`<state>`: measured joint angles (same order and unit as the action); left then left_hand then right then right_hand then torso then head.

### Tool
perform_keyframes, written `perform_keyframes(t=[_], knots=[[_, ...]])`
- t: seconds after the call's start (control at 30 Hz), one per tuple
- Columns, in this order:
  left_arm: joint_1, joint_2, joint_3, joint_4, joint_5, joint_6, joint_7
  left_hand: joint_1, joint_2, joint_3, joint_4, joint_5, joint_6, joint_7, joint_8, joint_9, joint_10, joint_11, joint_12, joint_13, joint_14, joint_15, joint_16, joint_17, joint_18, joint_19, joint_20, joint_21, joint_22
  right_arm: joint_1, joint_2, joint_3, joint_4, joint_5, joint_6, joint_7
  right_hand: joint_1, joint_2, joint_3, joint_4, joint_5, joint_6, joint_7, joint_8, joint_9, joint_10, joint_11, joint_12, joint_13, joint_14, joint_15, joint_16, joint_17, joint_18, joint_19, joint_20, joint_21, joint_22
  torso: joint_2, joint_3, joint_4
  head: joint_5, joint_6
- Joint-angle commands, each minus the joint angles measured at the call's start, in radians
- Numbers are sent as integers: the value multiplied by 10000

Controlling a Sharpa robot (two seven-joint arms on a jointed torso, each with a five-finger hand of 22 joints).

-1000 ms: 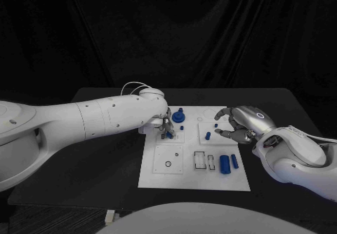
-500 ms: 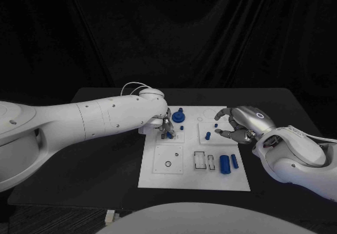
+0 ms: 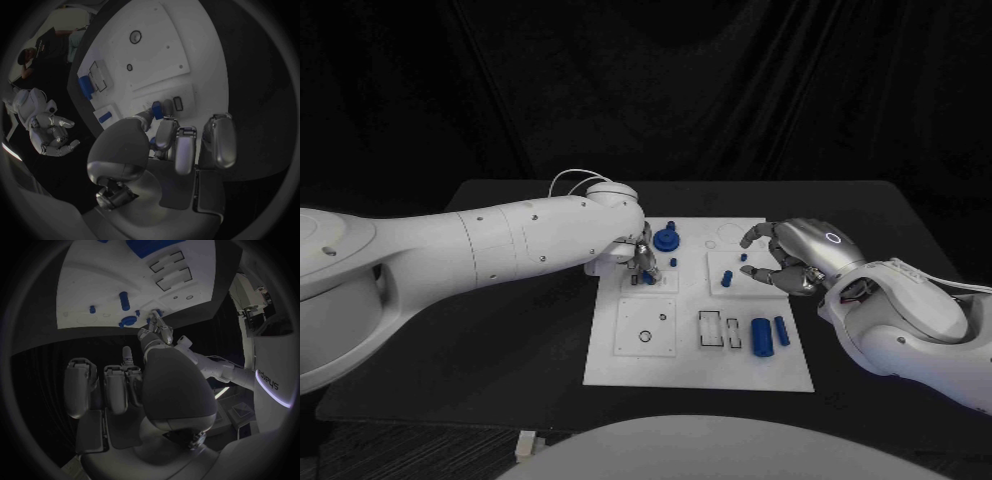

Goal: Assemble the parts on the task board

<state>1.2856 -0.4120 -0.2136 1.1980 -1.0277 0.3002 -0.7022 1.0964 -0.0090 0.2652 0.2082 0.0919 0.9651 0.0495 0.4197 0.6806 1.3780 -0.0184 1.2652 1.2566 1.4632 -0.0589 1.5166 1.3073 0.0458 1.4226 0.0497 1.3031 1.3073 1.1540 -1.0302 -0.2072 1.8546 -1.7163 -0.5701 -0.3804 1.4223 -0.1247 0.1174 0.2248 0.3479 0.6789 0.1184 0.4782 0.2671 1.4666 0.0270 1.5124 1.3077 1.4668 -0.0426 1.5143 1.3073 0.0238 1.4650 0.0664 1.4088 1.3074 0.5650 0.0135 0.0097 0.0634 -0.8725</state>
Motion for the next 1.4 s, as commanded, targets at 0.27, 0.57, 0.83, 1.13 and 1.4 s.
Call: perform_keyframes(t=[0.27, 0.57, 0.83, 1.13, 1.4], knots=[[-52, 62, 8, -25, 44, 21, 171, 59, -1, -68, 9, -25, -186, 64, -16, 85, -79, 30, -38, 0, 566, -19, -65, 1885, 154, -75, 16, -102, 1821, -32, -8, 5, 4, -37, 27, -194, 74, 18, -3, 84, 52, 67, -15, 33, -10, 551, 30, -42, 1679, 702, 24, -38, 886, 188, 260, 16, -53, 2065, 3, 0, -1, -10, -2], [-71, 56, 8, -25, 44, 3, 177, -87, 50, -333, 216, -138, -61, 21, 241, 443, -35, 18, 56, 94, 591, -11, -30, 1926, 145, -42, 39, -47, 1840, -37, 5, 5, -28, -37, 20, -194, 76, 21, -2, 87, 59, 79, -14, 38, -13, 552, 32, -42, 1678, 699, 26, -45, 869, 189, 258, 17, -59, 2063, -2, 0, -3, 14, -2], [-86, 73, 8, -42, 44, 14, 197, -347, 2, -700, 515, -278, -112, 33, 245, 609, -44, 22, 57, 99, 584, -15, -36, 1918, 147, -47, 35, -61, 1837, -41, 21, 5, -46, -37, 16, -190, 76, 21, -2, 87, 59, 79, -14, 38, -13, 552, 32, -42, 1678, 699, 26, -45, 869, 189, 258, 17, -59, 2063, -3, -3, -4, 2, -2], [-104, 83, 8, -74, 44, -46, 215, -1035, 21, -1363, 823, -427, -105, 33, 258, 816, -44, 25, 63, 113, 586, -14, -32, 1923, 143, -44, 32, -49, 1841, -43, 9, 5, -64, -37, 3, -189, 75, 22, -4, 93, 68, 95, -12, 44, -19, 554, 35, -41, 1681, 698, 29, -46, 865, 190, 256, 19, -64, 2062, 0, -1, 1, -12, -2], [-114, 87, 8, -69, 44, -98, 245, -1093, 64, -1458, 807, -425, -62, 14, 320, 909, -51, 15, 55, 108, 591, -19, -26, 1930, 144, -46, 27, -48, 1841, -43, 0, 5, -72, -37, -16, -187, 72, 22, -6, 98, 72, 105, -10, 47, -23, 556, 38, -40, 1682, 698, 31, -46, 867, 189, 259, 20, -58, 2064, -3, 0, -7, 4, -2]])
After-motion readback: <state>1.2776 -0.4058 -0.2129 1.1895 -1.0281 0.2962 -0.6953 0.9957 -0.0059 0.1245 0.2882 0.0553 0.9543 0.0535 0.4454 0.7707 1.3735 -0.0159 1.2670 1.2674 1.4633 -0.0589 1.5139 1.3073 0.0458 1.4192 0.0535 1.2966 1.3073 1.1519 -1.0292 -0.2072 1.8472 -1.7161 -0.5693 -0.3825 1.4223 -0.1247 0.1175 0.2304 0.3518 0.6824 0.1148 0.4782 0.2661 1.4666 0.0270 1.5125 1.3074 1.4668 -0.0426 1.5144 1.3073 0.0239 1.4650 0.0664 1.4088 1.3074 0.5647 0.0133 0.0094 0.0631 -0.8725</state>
